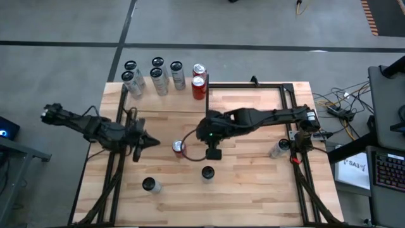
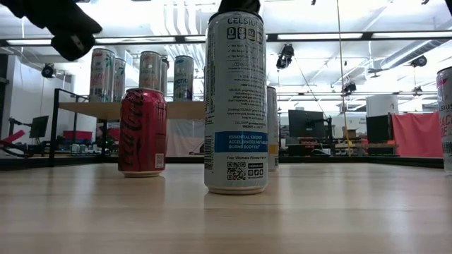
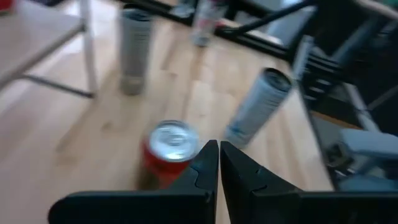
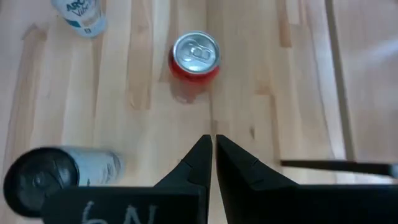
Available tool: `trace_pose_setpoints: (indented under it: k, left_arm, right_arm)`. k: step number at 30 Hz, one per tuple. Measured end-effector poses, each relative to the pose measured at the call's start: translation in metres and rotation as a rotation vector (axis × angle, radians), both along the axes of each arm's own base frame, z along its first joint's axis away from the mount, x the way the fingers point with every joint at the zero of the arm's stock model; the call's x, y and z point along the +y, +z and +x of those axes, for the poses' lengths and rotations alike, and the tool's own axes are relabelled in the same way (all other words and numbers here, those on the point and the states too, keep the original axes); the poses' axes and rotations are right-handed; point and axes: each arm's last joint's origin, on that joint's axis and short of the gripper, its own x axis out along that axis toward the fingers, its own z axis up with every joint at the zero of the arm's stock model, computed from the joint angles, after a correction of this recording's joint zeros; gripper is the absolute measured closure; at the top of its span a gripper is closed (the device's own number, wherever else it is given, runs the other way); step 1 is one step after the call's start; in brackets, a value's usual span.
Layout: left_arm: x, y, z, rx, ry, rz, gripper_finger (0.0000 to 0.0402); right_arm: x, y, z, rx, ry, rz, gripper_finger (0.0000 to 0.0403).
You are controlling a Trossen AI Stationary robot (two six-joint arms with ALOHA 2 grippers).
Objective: Place canned beverage on shelf
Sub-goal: Put the red soda can on the shelf aligned with the other red soda cans
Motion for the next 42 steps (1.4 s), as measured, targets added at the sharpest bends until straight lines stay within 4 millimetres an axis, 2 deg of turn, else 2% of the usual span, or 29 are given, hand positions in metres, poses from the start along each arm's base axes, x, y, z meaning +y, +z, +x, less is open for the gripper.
trace_pose_setpoints:
  k: [8, 29, 36, 42]
  left_arm:
    - [-0.012, -0.008, 0.002, -0.059, -0.083, 0.002, 0.0402]
    - [-0.012, -0.013, 0.007, -0.034, -0.028, 0.069, 0.0402]
    - [-0.014, -0.016, 0.012, -0.006, -0.026, 0.088, 0.0402]
    - [-0.017, -0.022, 0.018, 0.035, -0.035, 0.131, 0.0402]
  right_arm:
    - [0.001, -0.018, 0.006, -0.008, -0.002, 0.001, 0.039]
    - [0.001, -0.022, 0.012, -0.071, 0.003, 0.001, 0.039]
    - [0.002, -0.025, 0.021, -0.163, 0.01, 0.005, 0.039]
    - [0.004, -0.034, 0.041, -0.257, 0.038, -0.009, 0.039]
